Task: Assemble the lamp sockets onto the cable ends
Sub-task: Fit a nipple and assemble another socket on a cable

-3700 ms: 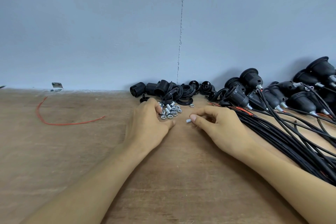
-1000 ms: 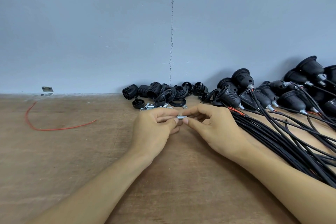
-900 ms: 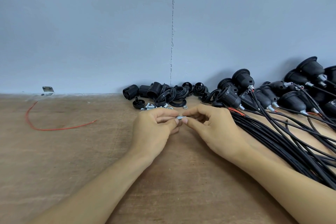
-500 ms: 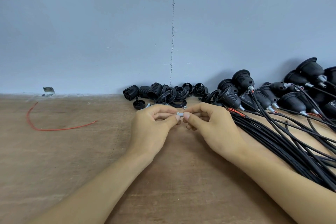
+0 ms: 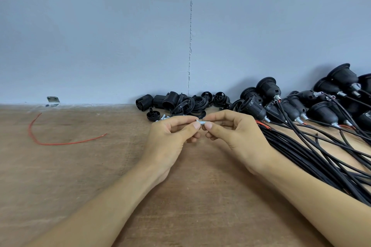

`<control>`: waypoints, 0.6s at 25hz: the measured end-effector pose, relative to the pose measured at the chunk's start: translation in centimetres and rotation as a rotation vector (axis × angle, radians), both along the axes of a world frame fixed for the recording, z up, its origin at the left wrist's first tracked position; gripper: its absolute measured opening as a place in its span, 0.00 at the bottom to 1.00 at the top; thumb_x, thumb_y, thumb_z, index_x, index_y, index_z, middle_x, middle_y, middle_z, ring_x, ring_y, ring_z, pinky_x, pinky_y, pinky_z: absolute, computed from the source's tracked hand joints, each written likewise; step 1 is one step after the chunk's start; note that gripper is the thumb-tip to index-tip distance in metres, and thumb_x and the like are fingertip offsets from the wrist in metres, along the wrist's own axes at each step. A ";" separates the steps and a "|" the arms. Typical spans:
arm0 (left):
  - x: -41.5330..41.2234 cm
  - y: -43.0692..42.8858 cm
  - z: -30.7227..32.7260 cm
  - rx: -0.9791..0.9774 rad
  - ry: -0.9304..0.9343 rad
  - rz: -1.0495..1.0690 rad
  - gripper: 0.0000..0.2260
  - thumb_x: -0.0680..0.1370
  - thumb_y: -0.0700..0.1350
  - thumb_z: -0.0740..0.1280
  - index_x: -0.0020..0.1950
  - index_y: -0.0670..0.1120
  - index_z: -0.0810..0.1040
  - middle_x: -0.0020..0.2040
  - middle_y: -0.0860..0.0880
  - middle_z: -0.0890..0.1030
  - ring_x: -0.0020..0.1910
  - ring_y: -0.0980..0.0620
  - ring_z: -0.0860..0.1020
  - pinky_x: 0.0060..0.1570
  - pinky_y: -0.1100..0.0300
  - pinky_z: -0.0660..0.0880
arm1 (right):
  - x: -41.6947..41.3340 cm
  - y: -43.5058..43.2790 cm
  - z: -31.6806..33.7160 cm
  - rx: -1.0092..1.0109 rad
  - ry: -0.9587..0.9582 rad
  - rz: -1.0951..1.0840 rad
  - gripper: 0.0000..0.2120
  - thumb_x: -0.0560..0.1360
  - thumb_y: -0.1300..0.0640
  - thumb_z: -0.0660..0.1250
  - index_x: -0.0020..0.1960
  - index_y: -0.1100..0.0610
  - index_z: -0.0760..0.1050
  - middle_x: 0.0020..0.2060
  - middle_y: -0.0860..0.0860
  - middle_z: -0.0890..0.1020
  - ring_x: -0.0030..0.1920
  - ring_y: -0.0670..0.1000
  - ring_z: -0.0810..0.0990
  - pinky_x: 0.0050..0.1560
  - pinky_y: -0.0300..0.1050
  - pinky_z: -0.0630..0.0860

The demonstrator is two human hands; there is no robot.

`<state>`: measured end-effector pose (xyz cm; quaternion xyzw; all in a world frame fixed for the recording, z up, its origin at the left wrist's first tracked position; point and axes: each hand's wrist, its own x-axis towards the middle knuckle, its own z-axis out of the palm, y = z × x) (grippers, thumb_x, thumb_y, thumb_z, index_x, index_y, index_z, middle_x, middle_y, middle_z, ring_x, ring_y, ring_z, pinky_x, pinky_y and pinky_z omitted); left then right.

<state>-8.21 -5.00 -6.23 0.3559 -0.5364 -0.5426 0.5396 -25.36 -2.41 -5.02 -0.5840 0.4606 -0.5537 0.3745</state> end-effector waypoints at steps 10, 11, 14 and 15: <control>0.1 0.1 -0.1 -0.052 -0.055 -0.001 0.08 0.75 0.37 0.75 0.52 0.47 0.87 0.45 0.47 0.88 0.44 0.52 0.86 0.46 0.66 0.79 | 0.1 0.2 0.0 -0.038 0.097 -0.049 0.02 0.76 0.58 0.72 0.48 0.55 0.83 0.38 0.53 0.86 0.35 0.46 0.80 0.39 0.38 0.77; 0.1 0.1 -0.1 -0.051 -0.055 -0.002 0.08 0.75 0.38 0.75 0.53 0.46 0.87 0.45 0.46 0.88 0.44 0.52 0.86 0.45 0.66 0.79 | 0.1 0.2 0.1 -0.049 0.095 -0.048 0.02 0.76 0.59 0.73 0.49 0.56 0.83 0.39 0.54 0.85 0.36 0.46 0.81 0.40 0.38 0.78; 0.1 0.1 -0.1 -0.031 -0.047 0.003 0.07 0.75 0.39 0.75 0.52 0.45 0.87 0.44 0.45 0.88 0.42 0.52 0.86 0.44 0.65 0.79 | 0.1 0.3 0.2 -0.058 0.087 -0.039 0.03 0.75 0.61 0.73 0.49 0.57 0.83 0.40 0.54 0.86 0.37 0.47 0.82 0.42 0.38 0.78; 0.0 0.1 -0.1 -0.016 -0.036 0.000 0.06 0.75 0.39 0.75 0.51 0.45 0.87 0.43 0.45 0.88 0.41 0.52 0.85 0.43 0.64 0.80 | 0.1 0.3 0.2 -0.064 0.089 -0.041 0.03 0.75 0.61 0.73 0.49 0.57 0.83 0.40 0.53 0.86 0.37 0.47 0.82 0.42 0.38 0.78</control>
